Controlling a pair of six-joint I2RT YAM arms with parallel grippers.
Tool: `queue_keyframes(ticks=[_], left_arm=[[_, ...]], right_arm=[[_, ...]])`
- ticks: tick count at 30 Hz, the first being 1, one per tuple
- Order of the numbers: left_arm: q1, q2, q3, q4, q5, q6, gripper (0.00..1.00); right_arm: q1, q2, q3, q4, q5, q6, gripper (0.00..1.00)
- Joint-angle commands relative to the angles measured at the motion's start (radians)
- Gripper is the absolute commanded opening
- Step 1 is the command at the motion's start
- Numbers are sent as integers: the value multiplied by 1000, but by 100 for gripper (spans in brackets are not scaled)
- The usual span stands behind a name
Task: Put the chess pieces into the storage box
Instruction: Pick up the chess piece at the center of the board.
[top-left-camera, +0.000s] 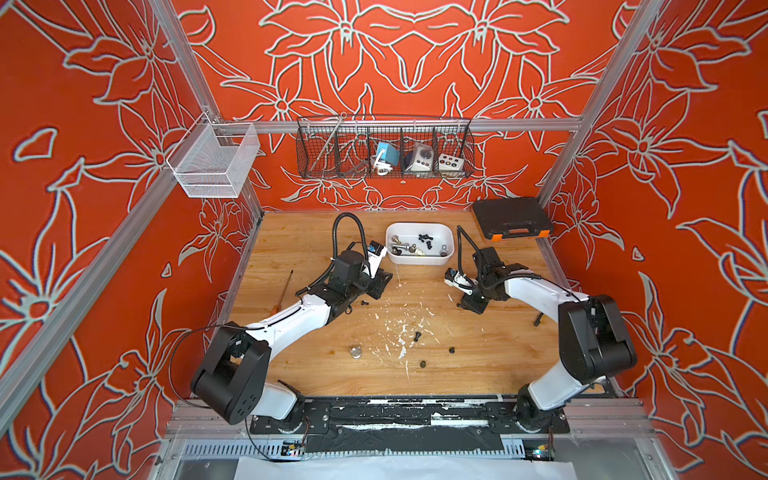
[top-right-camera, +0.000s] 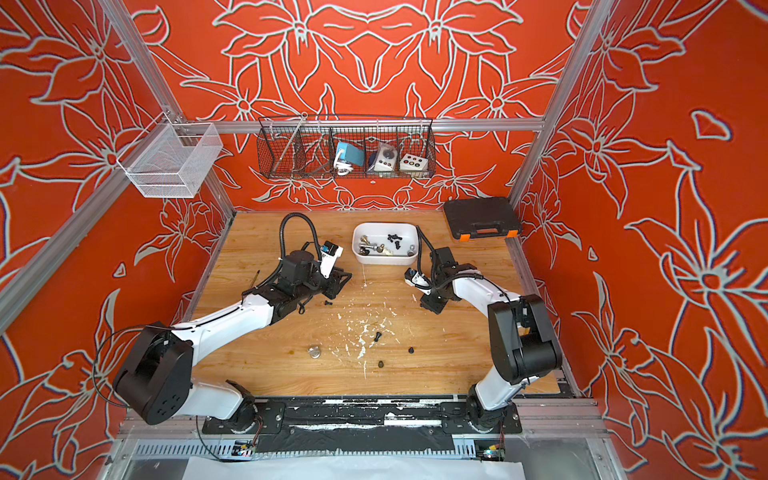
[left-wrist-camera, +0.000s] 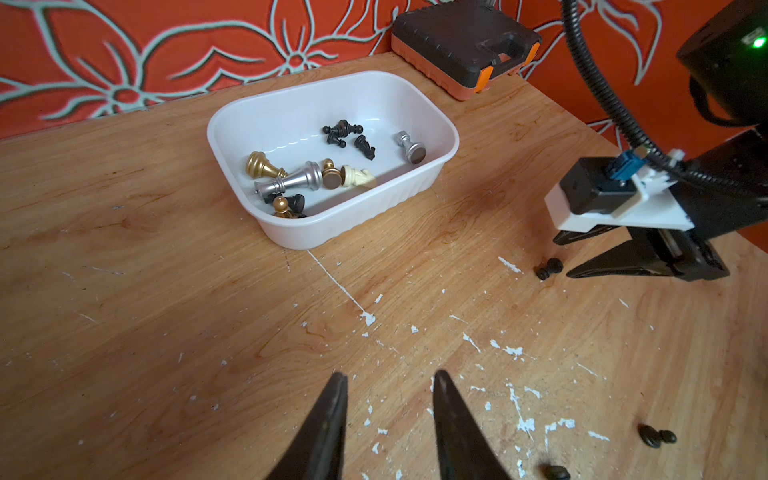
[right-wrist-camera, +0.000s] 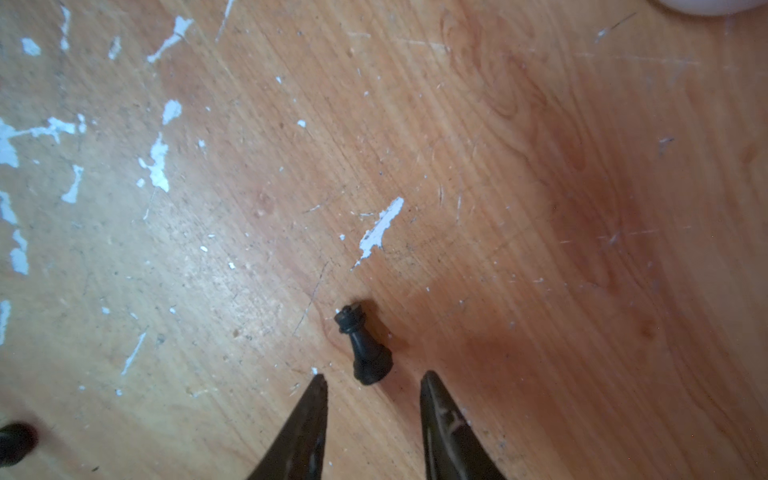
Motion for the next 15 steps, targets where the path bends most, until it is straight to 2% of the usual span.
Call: queue_keyframes(ticks=[1,15], left_arm=[[7,-29,-13,18,11,-21,35],[7,-27,-16,16,19,-30,35]], right_arm=[[10,25,26,-1,-6,-43,38],[12,86,38,-10,-6,-46,33]])
